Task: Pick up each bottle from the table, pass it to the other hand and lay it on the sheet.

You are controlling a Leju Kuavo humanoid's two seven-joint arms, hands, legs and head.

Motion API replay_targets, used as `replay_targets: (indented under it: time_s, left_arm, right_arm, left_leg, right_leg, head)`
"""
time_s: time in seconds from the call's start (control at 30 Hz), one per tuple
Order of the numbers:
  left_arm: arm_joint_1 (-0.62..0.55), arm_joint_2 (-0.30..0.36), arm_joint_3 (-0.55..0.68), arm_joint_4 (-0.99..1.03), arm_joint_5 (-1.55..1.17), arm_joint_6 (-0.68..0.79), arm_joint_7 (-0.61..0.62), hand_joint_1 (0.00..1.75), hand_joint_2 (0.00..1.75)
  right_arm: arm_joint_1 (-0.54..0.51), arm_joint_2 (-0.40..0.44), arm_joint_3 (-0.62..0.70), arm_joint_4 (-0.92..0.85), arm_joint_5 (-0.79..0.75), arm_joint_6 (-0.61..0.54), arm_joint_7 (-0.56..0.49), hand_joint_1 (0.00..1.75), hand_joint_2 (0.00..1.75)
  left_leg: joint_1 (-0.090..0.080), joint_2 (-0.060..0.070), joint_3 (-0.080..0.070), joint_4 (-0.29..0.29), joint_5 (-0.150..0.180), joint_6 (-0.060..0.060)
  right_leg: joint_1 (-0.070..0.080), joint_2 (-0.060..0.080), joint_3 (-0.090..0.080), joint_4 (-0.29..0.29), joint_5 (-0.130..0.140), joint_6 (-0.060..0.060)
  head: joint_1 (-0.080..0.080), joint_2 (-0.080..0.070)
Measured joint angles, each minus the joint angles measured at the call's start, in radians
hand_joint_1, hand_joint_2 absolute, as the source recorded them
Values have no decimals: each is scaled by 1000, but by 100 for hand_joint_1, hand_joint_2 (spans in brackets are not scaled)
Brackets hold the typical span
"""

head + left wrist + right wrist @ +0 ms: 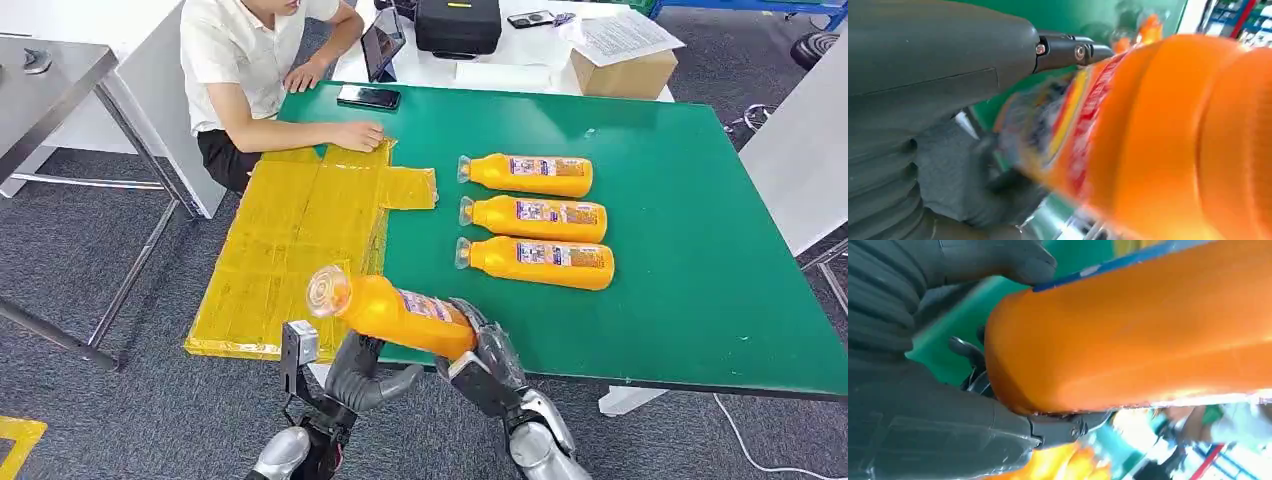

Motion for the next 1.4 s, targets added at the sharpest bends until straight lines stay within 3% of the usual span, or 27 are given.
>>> replay_targets:
  time_s: [0.43, 0.6, 0.63, 0.67, 0.73, 0.87, 0.9, 0.93, 1.0, 1.03, 1.07, 1.1, 1.4]
  left_arm:
    - [-30, -31, 40, -2, 77, 90, -29, 0, 175]
    - [-25, -33, 49, -26, 133, 38, -22, 0, 175]
    - [-23, -33, 51, -31, 134, 34, -21, 44, 175]
    - [-21, -33, 53, -34, 135, 33, -21, 175, 175]
    - [-19, -33, 56, -37, 136, 31, -21, 175, 175]
    - [-16, -33, 59, -43, 142, 5, -19, 175, 175]
    - [-16, -33, 60, -44, 142, 3, -21, 175, 175]
    - [-16, -33, 61, -45, 142, 3, -23, 175, 175]
    - [-14, -33, 63, -47, 142, 3, -30, 175, 175]
    - [-13, -33, 65, -50, 140, 3, -34, 175, 175]
    - [-13, -33, 68, -53, 134, 3, -37, 175, 175]
    - [-13, -33, 71, -55, 132, 3, -38, 175, 175]
    - [21, -29, 84, -84, 109, 4, -57, 175, 175]
  right_arm:
    - [-28, 35, 145, 59, -45, -34, -1, 175, 175]
    - [-31, 37, 168, 68, -69, -31, -1, 173, 175]
    - [-33, 37, 171, 69, -71, -31, -1, 171, 175]
    - [-35, 37, 173, 70, -72, -31, -1, 166, 175]
    - [-38, 37, 175, 72, -73, -31, -1, 140, 175]
    - [-45, 37, 182, 78, -88, -12, -8, 127, 175]
    - [-49, 38, 183, 81, -94, -1, -11, 52, 175]
    - [-52, 39, 184, 84, -99, 10, -12, 30, 175]
    - [-57, 40, 187, 91, -111, 34, -18, 30, 175]
    - [-59, 40, 191, 95, -113, 46, -22, 0, 175]
    - [-58, 40, 194, 99, -114, 56, -30, 0, 175]
    - [-58, 40, 199, 102, -115, 60, -34, 0, 0]
    - [-39, 44, 217, 113, -135, 73, -49, 0, 0]
  left_leg:
    - [0, 0, -1, 0, 0, 0]
    - [0, 0, -2, 0, 0, 0]
    - [0, 0, -2, 0, 0, 0]
    - [0, 0, -2, 0, 0, 0]
    - [0, 0, -2, 0, 0, 0]
    - [0, 0, -2, 0, 0, 0]
    - [0, 0, -2, 0, 0, 0]
    - [0, 0, -2, 0, 0, 0]
    - [0, 0, -2, 0, 0, 0]
    - [0, 0, -2, 0, 0, 0]
    - [0, 0, -2, 0, 0, 0]
    - [0, 0, -2, 0, 0, 0]
    - [0, 1, -2, 0, 0, 0]
  right_leg:
    - [0, 0, -1, 0, 0, 0]
    - [0, 0, -2, 0, 0, 0]
    - [0, 0, -2, 0, 0, 0]
    - [0, 0, -2, 0, 0, 0]
    - [0, 0, -2, 0, 0, 0]
    - [0, 0, -2, 0, 0, 0]
    - [0, 0, -2, 0, 0, 0]
    - [0, 0, -2, 0, 0, 0]
    - [0, 0, -2, 0, 0, 0]
    - [0, 0, -2, 0, 0, 0]
    - [0, 0, -2, 0, 0, 0]
    - [0, 0, -2, 0, 0, 0]
    - [0, 0, -3, 0, 0, 0]
  head:
    - [0, 0]
    - [0, 0]
    - [0, 0]
    - [0, 0]
    - [0, 0]
    - [0, 0]
    - [0, 0]
    - [0, 0]
    - [0, 0]
    - [0, 0]
    - [0, 0]
    - [0, 0]
    - [0, 0]
